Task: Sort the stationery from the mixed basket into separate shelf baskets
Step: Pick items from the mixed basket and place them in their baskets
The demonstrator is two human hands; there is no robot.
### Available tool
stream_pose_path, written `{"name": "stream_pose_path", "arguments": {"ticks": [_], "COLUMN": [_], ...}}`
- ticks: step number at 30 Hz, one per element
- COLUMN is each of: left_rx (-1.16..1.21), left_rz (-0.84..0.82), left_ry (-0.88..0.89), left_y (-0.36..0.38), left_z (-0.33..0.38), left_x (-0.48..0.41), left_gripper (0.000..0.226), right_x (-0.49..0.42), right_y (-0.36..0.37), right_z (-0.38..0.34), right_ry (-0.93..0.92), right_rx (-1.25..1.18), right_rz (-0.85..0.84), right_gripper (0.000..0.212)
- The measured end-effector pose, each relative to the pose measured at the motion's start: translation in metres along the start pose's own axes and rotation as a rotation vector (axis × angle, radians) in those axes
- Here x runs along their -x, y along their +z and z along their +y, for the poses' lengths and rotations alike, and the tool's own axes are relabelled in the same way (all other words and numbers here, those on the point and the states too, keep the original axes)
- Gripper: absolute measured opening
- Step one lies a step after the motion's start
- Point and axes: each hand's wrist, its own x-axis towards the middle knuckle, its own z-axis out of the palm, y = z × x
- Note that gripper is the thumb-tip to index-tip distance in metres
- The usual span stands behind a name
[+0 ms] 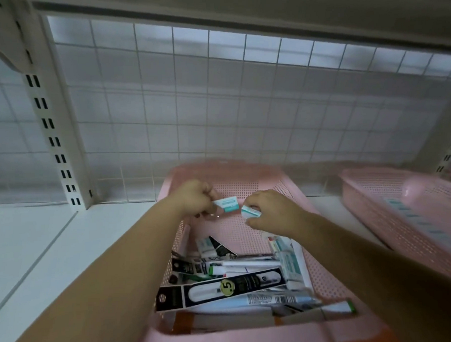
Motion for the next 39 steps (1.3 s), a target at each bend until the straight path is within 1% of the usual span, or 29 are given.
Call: {"name": "stream_pose_path", "arguments": {"ticks": [2,4,8,11,14,16,19,21,22,24,26,28,29,31,32,34,35,36,38,39], "left_rx": [0.082,0.172,0.308,0.318,0.312,0.305,0.324,0.363,0.370,0.382,0.381,0.358,0.356,0.374,0.385,0.399,0.405,0.410,0.411,0.412], "left_rz": [0.015,0.038,0.055,0.038,0.023,0.001,-0.076,-0.139,-0.163,-0.191,-0.205,-0.198,-0.185,-0.159,-0.151,-0.140,-0.134,-0.123,-0.106,-0.100], "left_ry": [0.007,-0.008,-0.037,-0.031,-0.010,0.003,0.006,-0.005,-0.004,0.006,0.004,0.003,0.006,0.014,0.016,0.016,0.012,0.006,-0.013,-0.024], "left_y": [-0.002,-0.004,-0.002,0.008,0.030,0.051,0.095,0.126,0.142,0.169,0.193,0.210,0.217,0.226,0.231,0.242,0.247,0.250,0.256,0.258], "left_z": [0.003,0.011,0.044,0.080,0.117,0.141,0.177,0.199,0.209,0.227,0.242,0.253,0.258,0.263,0.266,0.271,0.271,0.271,0.270,0.269], "left_x": [0.003,0.007,0.019,0.025,0.022,0.016,0.006,-0.001,-0.004,-0.012,-0.018,-0.024,-0.027,-0.033,-0.036,-0.040,-0.042,-0.044,-0.047,-0.049], "left_gripper": [0.018,0.014,0.019,0.014,0.014,0.013,0.010,0.008,0.008,0.015,0.014,0.016,0.021,0.030,0.028,0.017,0.012,0.010,0.008,0.007], "right_x": [0.001,0.003,0.014,0.031,0.059,0.078,0.104,0.121,0.128,0.143,0.157,0.169,0.173,0.179,0.182,0.184,0.184,0.184,0.185,0.185], "right_y": [-0.007,-0.020,-0.053,-0.077,-0.099,-0.112,-0.128,-0.135,-0.138,-0.142,-0.144,-0.145,-0.145,-0.144,-0.144,-0.143,-0.142,-0.142,-0.142,-0.142], "right_z": [0.000,0.003,0.029,0.067,0.107,0.133,0.171,0.195,0.206,0.228,0.248,0.268,0.277,0.291,0.297,0.311,0.317,0.320,0.327,0.331], "right_ry": [0.042,0.098,0.212,0.291,0.379,0.415,0.423,0.442,0.450,0.453,0.458,0.466,0.461,0.435,0.418,0.401,0.389,0.364,0.304,0.287], "right_rx": [-0.127,-0.258,-0.553,-0.707,-0.745,-0.847,-0.956,-1.045,-1.099,-1.166,-1.189,-1.218,-1.239,-1.287,-1.313,-1.344,-1.349,-1.352,-1.341,-1.328], "right_rz": [0.018,0.054,0.115,0.161,0.129,0.114,0.170,0.202,0.207,0.192,0.180,0.178,0.173,0.143,0.130,0.130,0.134,0.132,0.109,0.100], "right_gripper": [0.022,0.022,0.025,0.021,0.015,0.013,0.009,0.011,0.013,0.015,0.017,0.022,0.020,0.010,0.009,0.020,0.022,0.020,0.007,0.008]}}
